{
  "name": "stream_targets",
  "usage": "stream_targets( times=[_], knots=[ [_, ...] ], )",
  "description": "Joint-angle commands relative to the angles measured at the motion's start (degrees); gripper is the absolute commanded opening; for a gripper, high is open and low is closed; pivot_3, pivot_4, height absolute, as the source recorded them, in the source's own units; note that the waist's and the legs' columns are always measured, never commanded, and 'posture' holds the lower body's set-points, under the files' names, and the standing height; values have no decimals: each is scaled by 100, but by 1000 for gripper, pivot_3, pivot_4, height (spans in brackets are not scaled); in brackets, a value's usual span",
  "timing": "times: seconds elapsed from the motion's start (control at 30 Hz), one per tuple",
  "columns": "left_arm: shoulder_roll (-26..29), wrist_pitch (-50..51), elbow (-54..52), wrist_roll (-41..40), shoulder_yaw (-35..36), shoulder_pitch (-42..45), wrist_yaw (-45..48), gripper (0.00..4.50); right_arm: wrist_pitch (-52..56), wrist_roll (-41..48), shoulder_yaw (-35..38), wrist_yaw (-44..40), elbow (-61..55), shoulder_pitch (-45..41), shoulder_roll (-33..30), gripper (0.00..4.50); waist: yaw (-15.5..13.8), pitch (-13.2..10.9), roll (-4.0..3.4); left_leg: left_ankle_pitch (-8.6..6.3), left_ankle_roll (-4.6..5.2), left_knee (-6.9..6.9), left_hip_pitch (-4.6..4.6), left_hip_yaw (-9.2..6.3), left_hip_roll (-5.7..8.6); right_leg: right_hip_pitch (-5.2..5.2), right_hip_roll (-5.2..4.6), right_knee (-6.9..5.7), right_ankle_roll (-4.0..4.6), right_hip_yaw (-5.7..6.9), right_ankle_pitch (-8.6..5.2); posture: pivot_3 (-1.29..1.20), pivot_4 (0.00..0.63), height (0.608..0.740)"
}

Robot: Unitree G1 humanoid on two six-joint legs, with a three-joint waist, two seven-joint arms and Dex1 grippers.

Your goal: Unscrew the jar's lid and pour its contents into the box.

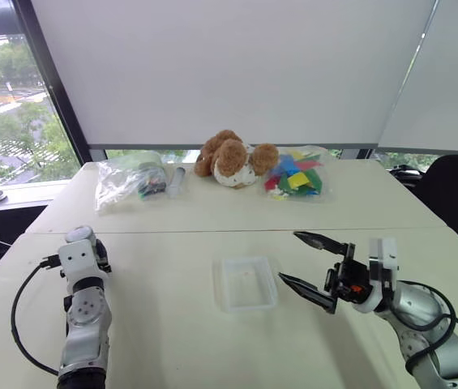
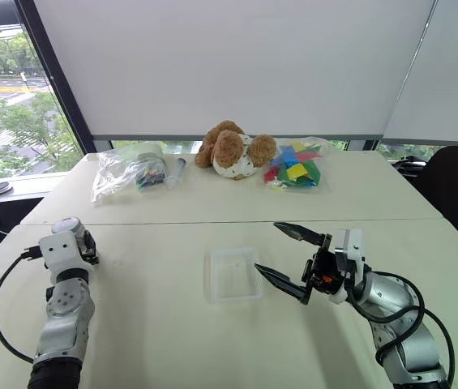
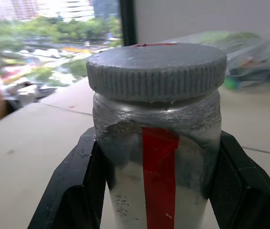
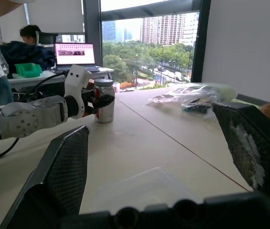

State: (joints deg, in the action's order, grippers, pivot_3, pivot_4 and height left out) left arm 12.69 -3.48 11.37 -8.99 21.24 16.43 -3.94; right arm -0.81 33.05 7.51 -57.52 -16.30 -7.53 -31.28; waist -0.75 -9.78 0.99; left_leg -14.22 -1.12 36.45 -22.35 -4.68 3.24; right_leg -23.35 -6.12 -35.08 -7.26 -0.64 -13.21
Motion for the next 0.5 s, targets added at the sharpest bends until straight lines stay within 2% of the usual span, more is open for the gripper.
stream_targets(
  times=[0.03,0.13,0.2,0.27,0.37,0.5],
  knots=[
    [746,-56,-818,-1231,-2,18,2062,2162,627,460,325,368,-534,-166,-276,4500,5,-1,0,0,0,0,-1,0,0,-1,0,0,0,0,0,0,150,740],
    [1535,700,-1472,-2117,-271,-98,3683,2162,1686,1084,420,891,-1009,-295,-596,4500,15,-3,-4,1,-1,0,-7,1,-3,-8,0,-1,5,-2,-2,0,150,740],
    [2251,1480,-1936,-2632,-651,-77,4784,2162,2802,1750,268,1565,-1372,-714,-874,4500,15,-1,-8,1,-1,-3,-5,2,-4,-7,-3,1,28,-5,-14,0,150,740],
    [2690,1949,-2247,-2907,-1023,58,5519,2162,3404,2366,91,1837,-1550,-1217,-905,4500,19,-5,-16,1,0,-5,-3,4,-5,-7,-5,2,36,-8,-18,0,150,740],
    [2838,2224,-2409,-2959,-1523,449,6089,2162,3868,2612,-224,1894,-1525,-1879,-803,4500,11,-7,-16,1,1,-6,-3,4,-6,-7,-5,2,41,-8,-21,0,150,740],
    [2573,2316,-2426,-2870,-1983,955,6383,2162,4044,2300,-679,1970,-1258,-2619,-517,4500,16,-10,-13,1,2,-5,-11,2,-5,-11,-2,5,39,-5,-20,0,150,740]
  ],
)
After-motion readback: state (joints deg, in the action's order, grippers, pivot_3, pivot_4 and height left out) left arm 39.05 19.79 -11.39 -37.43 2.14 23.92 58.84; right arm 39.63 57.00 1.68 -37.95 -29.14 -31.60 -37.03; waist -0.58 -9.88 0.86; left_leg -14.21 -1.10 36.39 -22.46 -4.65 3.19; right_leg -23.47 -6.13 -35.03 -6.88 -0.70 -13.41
